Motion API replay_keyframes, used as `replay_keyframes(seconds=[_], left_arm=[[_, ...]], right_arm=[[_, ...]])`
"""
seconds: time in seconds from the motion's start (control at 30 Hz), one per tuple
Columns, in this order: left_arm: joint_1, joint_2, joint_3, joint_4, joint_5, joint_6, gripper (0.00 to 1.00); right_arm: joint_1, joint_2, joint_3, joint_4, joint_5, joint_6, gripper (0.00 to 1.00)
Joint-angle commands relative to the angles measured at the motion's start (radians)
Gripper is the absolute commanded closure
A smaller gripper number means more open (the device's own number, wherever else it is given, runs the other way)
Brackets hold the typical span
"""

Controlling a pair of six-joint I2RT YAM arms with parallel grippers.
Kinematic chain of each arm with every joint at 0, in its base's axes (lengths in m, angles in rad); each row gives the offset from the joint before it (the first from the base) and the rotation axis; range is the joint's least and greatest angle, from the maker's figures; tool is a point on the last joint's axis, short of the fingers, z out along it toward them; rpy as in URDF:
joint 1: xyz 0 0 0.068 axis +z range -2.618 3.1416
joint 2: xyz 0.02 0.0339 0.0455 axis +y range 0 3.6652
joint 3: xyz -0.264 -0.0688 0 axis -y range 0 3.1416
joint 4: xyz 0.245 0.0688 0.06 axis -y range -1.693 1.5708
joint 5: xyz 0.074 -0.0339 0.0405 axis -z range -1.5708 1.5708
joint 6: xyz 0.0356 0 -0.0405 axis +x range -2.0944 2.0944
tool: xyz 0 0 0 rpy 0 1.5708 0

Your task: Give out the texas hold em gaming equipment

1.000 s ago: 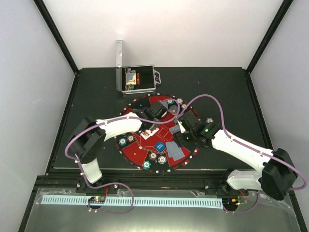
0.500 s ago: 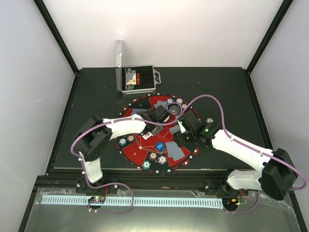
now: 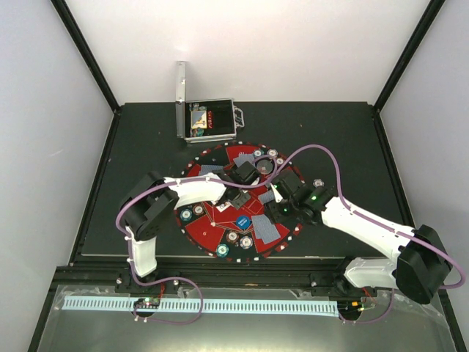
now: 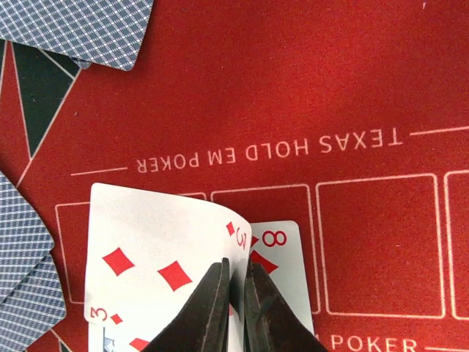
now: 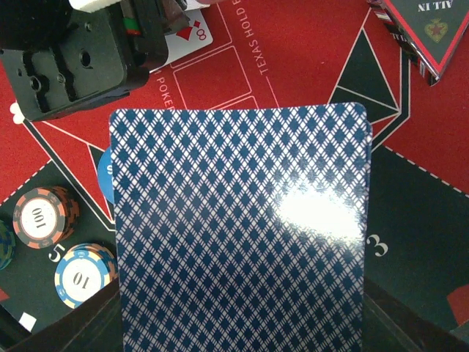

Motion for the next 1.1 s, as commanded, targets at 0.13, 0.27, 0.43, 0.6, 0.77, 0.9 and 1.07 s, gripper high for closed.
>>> replay_keyframes(seconds=[0.13,0.27,0.43,0.6,0.77,0.9,1.07], left_arm=[[-0.007,0.029,0.048,-0.019,0.038,-0.047,0.86],[-0.007,0.028,0.055,-0.02,0.034,-0.054,0.79],[-0.008,-0.006,0.038,-0.007,0.026,-0.064,0.69],[-0.004,-0.105,-0.031,0.035,0.021,-0.094,0.53],[0.019,-0.273,-0.156,0.096,0.008,-0.164,0.33],[0.078,-0.435,-0.239,0.104,0.075,-0.261,0.25],[0.192,-0.645,-0.334,0.15,0.417,-0.406,0.23]], right_arm=[[0.0,-0.009,-0.002,0.017,-0.011,0.0,0.38],[0.0,-0.007,0.0,0.018,-0.011,-0.001,0.38],[0.001,-0.012,-0.001,0.014,-0.005,-0.002,0.38],[0.0,-0.014,-0.001,0.009,-0.002,-0.004,0.38],[0.001,-0.011,-0.003,0.006,-0.005,-0.023,0.38],[0.011,0.005,-0.004,0.02,-0.026,-0.053,0.38],[0.088,0.045,0.022,0.035,-0.041,-0.088,0.38]])
